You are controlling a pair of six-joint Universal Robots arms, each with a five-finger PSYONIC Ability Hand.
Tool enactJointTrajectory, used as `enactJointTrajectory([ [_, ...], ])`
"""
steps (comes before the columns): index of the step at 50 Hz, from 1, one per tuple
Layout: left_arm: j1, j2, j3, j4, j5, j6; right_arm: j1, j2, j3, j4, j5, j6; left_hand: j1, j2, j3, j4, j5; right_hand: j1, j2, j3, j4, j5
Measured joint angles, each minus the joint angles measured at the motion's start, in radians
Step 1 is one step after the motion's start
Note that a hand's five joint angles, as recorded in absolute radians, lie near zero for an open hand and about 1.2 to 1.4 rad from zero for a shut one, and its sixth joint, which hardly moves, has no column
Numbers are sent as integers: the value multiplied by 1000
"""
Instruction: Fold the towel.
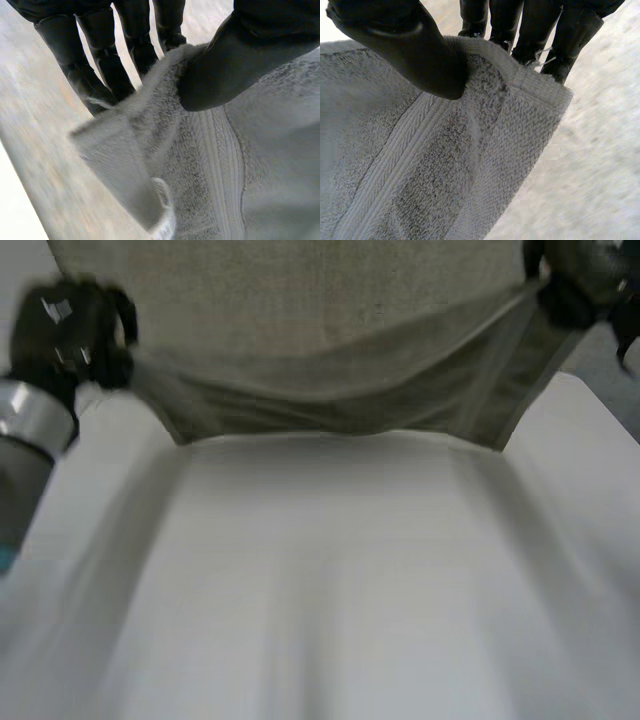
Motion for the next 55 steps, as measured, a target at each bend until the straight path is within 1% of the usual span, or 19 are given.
enactJointTrajectory([
  [7,77,55,-277,70,123,46,-47,-29,166,90,-96,-88,0,0,0,0,0,0,0,0,0,0],
  [10,119,97,-392,113,181,62,-88,-69,260,130,-136,-149,0,0,1,0,0,0,0,0,0,0],
  [12,134,124,-438,126,202,65,-113,-100,306,150,-152,-175,0,0,1,0,0,0,0,0,0,0],
  [13,138,134,-451,129,207,65,-120,-109,317,155,-156,-181,0,0,1,0,0,0,0,0,0,0],
  [16,154,204,-512,135,227,63,-180,-194,387,196,-186,-208,0,0,1,0,0,0,0,0,0,0],
  [21,165,307,-553,117,230,56,-265,-300,436,267,-248,-215,0,0,1,0,0,0,0,0,0,0],
  [26,175,357,-556,80,227,53,-317,-343,447,326,-313,-212,0,0,1,0,0,0,0,0,0,0],
  [30,181,356,-546,59,226,53,-334,-342,444,348,-344,-211,0,0,1,0,0,0,0,0,0,0],
  [35,180,271,-511,55,226,60,-332,-274,420,339,-351,-219,0,0,1,0,0,0,0,0,0,0],
  [41,164,62,-403,58,221,82,-302,-103,339,287,-327,-231,0,0,2,0,0,0,0,0,0,0],
  [42,156,2,-365,58,218,89,-285,-56,311,274,-311,-233,0,0,2,0,0,0,0,0,0,0],
  [45,135,-109,-288,56,213,108,-248,33,255,255,-270,-237,0,0,2,0,0,0,0,0,0,0],
  [48,104,-225,-194,52,207,133,-194,139,180,244,-206,-241,0,0,2,0,0,0,0,0,0,0],
  [50,88,-281,-142,51,201,145,-163,199,133,240,-168,-242,0,0,2,0,0,0,0,0,0,0],
  [55,58,-377,-41,54,177,159,-115,302,52,227,-112,-238,0,0,2,0,0,0,1,0,0,0],
])
